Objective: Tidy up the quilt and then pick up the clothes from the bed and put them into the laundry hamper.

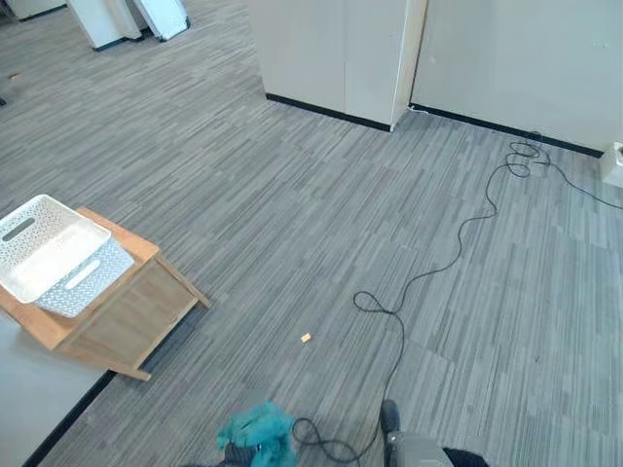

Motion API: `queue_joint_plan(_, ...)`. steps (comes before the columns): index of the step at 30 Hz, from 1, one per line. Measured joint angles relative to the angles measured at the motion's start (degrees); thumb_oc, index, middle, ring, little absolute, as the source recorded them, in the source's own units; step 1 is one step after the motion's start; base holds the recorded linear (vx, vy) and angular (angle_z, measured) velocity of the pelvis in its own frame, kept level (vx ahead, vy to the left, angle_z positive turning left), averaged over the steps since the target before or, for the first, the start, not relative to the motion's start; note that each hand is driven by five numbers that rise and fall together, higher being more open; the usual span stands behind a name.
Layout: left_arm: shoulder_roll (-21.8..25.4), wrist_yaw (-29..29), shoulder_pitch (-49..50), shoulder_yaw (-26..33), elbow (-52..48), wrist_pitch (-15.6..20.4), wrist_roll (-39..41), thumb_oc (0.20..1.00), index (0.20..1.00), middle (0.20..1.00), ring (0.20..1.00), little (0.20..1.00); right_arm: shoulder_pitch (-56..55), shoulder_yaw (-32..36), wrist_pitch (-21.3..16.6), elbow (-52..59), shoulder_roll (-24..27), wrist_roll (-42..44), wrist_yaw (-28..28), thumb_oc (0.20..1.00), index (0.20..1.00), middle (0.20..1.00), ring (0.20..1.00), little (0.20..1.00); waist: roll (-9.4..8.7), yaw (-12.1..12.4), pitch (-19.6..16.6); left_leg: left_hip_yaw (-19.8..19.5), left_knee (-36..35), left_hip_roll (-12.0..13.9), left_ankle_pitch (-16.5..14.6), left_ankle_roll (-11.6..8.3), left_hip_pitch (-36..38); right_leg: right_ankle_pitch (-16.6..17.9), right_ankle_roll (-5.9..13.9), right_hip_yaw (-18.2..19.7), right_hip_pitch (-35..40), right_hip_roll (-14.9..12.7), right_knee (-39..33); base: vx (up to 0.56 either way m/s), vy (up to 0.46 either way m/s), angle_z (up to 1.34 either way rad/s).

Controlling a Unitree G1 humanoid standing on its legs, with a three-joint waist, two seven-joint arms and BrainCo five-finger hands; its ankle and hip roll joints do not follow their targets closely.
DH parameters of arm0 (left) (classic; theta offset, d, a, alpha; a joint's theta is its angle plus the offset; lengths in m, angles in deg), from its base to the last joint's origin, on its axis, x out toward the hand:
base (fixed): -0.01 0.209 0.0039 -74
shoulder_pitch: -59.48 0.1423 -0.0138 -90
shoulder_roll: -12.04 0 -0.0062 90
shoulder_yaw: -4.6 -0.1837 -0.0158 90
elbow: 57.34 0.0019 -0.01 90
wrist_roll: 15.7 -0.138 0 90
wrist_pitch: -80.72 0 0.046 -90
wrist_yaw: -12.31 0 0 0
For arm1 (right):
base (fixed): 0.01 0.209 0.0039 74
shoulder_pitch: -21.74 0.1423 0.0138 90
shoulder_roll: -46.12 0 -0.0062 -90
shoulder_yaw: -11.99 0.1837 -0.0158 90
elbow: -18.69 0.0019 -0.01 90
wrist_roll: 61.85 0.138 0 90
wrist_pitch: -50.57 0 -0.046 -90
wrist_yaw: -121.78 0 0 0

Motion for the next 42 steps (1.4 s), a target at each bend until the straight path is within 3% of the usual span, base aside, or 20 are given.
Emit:
queue_joint_plan(3,1.2,0.7,1.1,0.5,-0.2,-0.6,0.3,0.200,0.200,0.200,0.200,0.200,5.7,-2.8,0.5,0.0,0.4,-0.4,-0.3,0.200,0.200,0.200,0.200,0.200,-4.73,3.5,3.1,5.1,0.0,-2.5,-0.1,-2.03,-9.3,-1.9,0.15,0.3,11.6,0.5,-7.2,0.54,-0.128,-0.08)
queue_joint_plan(6,-0.1,0.7,1.1,-0.1,-1.6,-0.6,0.3,0.200,0.200,0.200,0.200,0.200,6.9,-2.9,0.7,-0.5,2.6,-0.4,-0.2,0.200,0.200,0.200,0.200,0.200,-3.71,4.7,3.3,9.8,-15.0,-3.5,0.6,-1.08,-9.9,-2.3,0.67,-0.6,16.2,2.5,-8.8,0.52,-0.088,0.08)
queue_joint_plan(8,0.2,0.4,0.9,0.8,-1.4,-0.7,0.3,0.200,0.200,0.200,0.200,0.200,8.3,-5.6,-0.1,-0.9,3.3,-0.4,0.0,0.200,0.200,0.200,0.200,0.200,-3.07,6.3,3.2,17.6,-25.4,-7.4,1.7,-1.65,-9.6,-8.4,3.72,-4.5,22.9,3.1,-10.6,1.04,-0.130,0.55)
queue_joint_plan(9,-0.1,0.1,0.9,2.0,-2.5,-0.6,0.2,0.200,0.200,0.200,0.200,0.200,3.0,-3.8,-0.4,-0.3,3.1,-0.3,-0.1,0.200,0.200,0.200,0.200,0.200,-3.98,5.2,0.2,34.7,-37.0,-8.6,-0.2,0.65,-5.3,-13.0,9.48,-10.7,26.1,3.3,-10.5,0.65,0.049,1.33)
queue_joint_plan(10,0.0,-0.2,1.1,2.5,-2.6,-0.6,0.1,0.200,0.200,0.200,0.200,0.200,1.8,-2.6,-0.2,-0.6,2.7,-0.3,-0.1,0.200,0.200,0.200,0.200,0.200,-4.81,5.3,-1.8,39.8,-37.4,-9.0,-1.4,1.69,-4.8,-14.5,9.30,-11.7,26.3,3.8,-9.6,0.69,0.079,1.54)
queue_joint_plan(11,-0.5,-0.6,2.1,2.7,-2.2,-0.7,-0.2,0.200,0.200,0.200,0.200,0.200,1.6,-2.7,0.1,-1.7,2.4,-0.3,-0.1,0.200,0.200,0.200,0.200,0.200,-2.17,4.8,-3.0,43.3,-39.7,-7.8,-2.4,9.34,-1.4,-15.4,9.28,-12.7,26.8,7.7,-4.1,0.61,0.031,0.84)
queue_joint_plan(12,-0.5,-0.8,1.5,1.8,-2.2,-1.0,-0.3,0.200,0.200,0.200,0.200,0.200,0.8,-2.8,0.0,-2.0,1.9,-0.4,-0.3,0.200,0.200,0.200,0.200,0.200,-0.87,3.7,-3.6,40.6,-43.3,-7.6,1.1,16.12,0.7,-16.4,9.63,-12.5,26.2,9.2,1.2,0.58,-0.053,0.98)
queue_joint_plan(13,-0.3,-0.8,1.4,1.6,-0.8,-1.0,-0.3,0.200,0.200,0.200,0.200,0.200,0.4,-2.8,-0.1,-1.7,0.5,-0.4,-0.2,0.200,0.200,0.200,0.200,0.200,-2.76,3.6,-3.9,38.9,-44.1,-9.1,0.5,14.72,2.1,-16.8,10.48,-12.8,24.9,8.6,6.4,0.47,-0.135,1.44)
queue_joint_plan(14,1.0,-0.7,0.5,0.3,-0.7,-1.3,-0.4,0.200,0.200,0.200,0.200,0.200,-1.0,-2.5,-0.4,-1.4,-1.5,-0.3,0.2,0.200,0.200,0.200,0.200,0.200,-3.72,2.8,-3.6,32.3,-46.4,-9.7,1.0,15.47,4.6,-14.1,15.66,-15.5,15.9,5.6,28.4,0.47,-0.207,1.64)
queue_joint_plan(17,1.7,-0.7,0.1,-0.1,-1.4,-1.2,-0.5,0.200,0.200,0.200,0.200,0.200,-0.9,-2.7,-0.3,-0.2,-1.1,-0.4,0.5,0.200,0.200,0.200,0.200,0.200,-4.24,1.7,-2.6,23.6,-48.1,-9.7,0.4,12.08,11.1,-14.0,15.73,-9.5,0.0,-2.3,46.4,0.48,-0.182,1.44)
queue_joint_plan(20,2.0,-0.4,-2.1,-2.2,-2.4,-1.3,-0.5,0.200,0.200,0.200,0.200,0.200,-0.5,-2.7,-0.5,0.5,-0.2,-0.4,0.5,0.200,0.200,0.200,0.200,0.200,-1.87,1.5,-1.3,14.3,-50.6,-7.6,-0.3,10.08,16.3,-14.8,13.82,-5.2,-6.6,-5.4,39.5,0.46,-0.313,1.73)
queue_joint_plan(24,2.4,0.1,-3.4,-3.2,-3.2,-0.5,-0.7,0.200,0.200,0.200,0.200,0.200,0.7,-2.2,-1.0,1.7,1.4,-0.3,0.0,0.200,0.200,0.200,0.200,0.200,-1.32,0.6,-0.9,3.2,-52.2,-4.1,-2.0,5.81,19.6,-7.6,13.45,7.7,-6.2,-5.7,3.6,0.48,-0.443,1.48)
queue_joint_plan(25,2.4,0.1,-3.4,-3.2,-3.2,-0.5,-0.7,0.200,0.200,0.200,0.200,0.200,0.7,-2.2,-1.0,1.7,1.4,-0.3,0.0,0.200,0.200,0.200,0.200,0.200,-1.32,0.6,-0.9,3.2,-52.2,-4.1,-2.0,5.81,19.6,-7.6,13.45,7.7,-6.2,-5.7,3.6,0.23,-0.299,1.15)
queue_joint_plan(26,2.3,0.3,-3.7,-3.3,-2.2,-0.7,-0.8,0.200,0.200,0.200,0.200,0.200,1.9,-2.8,-0.9,1.9,1.8,-0.3,0.0,0.200,0.200,0.200,0.200,0.200,-0.87,-0.3,-0.8,-0.7,-53.0,-2.3,-3.9,3.77,19.5,-5.3,13.60,16.9,-5.2,-5.0,-4.2,0.38,-0.499,1.45)
queue_joint_plan(27,3.5,0.6,-4.1,-4.5,-1.9,-0.5,-0.9,0.200,0.200,0.200,0.200,0.200,1.6,-1.3,-0.8,1.8,1.0,-0.3,0.0,0.200,0.200,0.200,0.200,0.200,-2.94,-0.1,-0.3,-2.9,-53.9,-1.5,-3.9,0.83,21.5,-3.7,14.17,17.7,-5.4,-5.6,-4.7,0.33,-0.496,1.80)
queue_joint_plan(29,2.4,0.6,-2.9,-4.7,-1.4,-0.3,-2.2,0.200,0.200,0.200,0.200,0.200,2.8,-1.3,-0.5,1.8,1.2,-0.5,0.1,0.200,0.200,0.200,0.200,0.200,-1.08,-0.9,0.6,-5.3,-51.7,3.4,-3.4,-0.99,20.9,1.8,12.45,12.9,-5.1,-2.6,0.6,0.37,-0.718,1.39)
queue_joint_plan(30,1.7,0.7,-1.8,-4.7,-1.4,0.0,-2.5,0.200,0.200,0.200,0.200,0.200,3.2,-0.5,-0.4,1.6,1.3,-0.6,0.1,0.200,0.200,0.200,0.200,0.200,-0.35,-1.5,0.8,-4.1,-49.1,4.7,-0.8,-2.37,20.3,2.1,8.96,11.3,-4.2,-1.1,2.5,0.22,-0.525,0.99)
queue_joint_plan(36,1.9,1.5,-1.2,-1.6,0.4,0.0,-2.4,0.200,0.200,0.200,0.200,0.200,4.2,-1.1,-0.6,3.2,1.8,-2.3,-0.4,0.200,0.200,0.200,0.200,0.200,-2.81,-0.5,1.9,0.5,-28.2,7.1,13.5,-6.66,7.3,0.0,1.04,4.6,1.7,1.1,-1.3,0.16,-0.378,0.62)
queue_joint_plan(39,2.5,2.3,-3.1,-1.3,-0.9,0.2,-1.7,0.200,0.200,0.200,0.200,0.200,5.4,-1.2,-0.5,1.3,2.3,-2.2,-0.8,0.200,0.200,0.200,0.200,0.200,-4.63,0.1,4.5,6.5,-12.7,1.3,7.0,-7.55,-3.6,0.2,0.23,3.4,2.9,-1.4,-3.6,0.29,-0.200,0.48)
queue_joint_plan(42,0.6,3.2,-2.1,1.0,-0.8,0.0,0.5,0.200,0.200,0.200,0.200,0.200,5.1,-2.8,-0.4,-0.5,2.3,-2.1,-0.8,0.200,0.200,0.200,0.200,0.200,-3.08,-0.6,4.5,17.7,-25.0,-2.4,4.3,-5.30,-4.4,1.7,0.38,-3.4,6.4,-1.7,-9.1,0.43,-0.083,0.28)
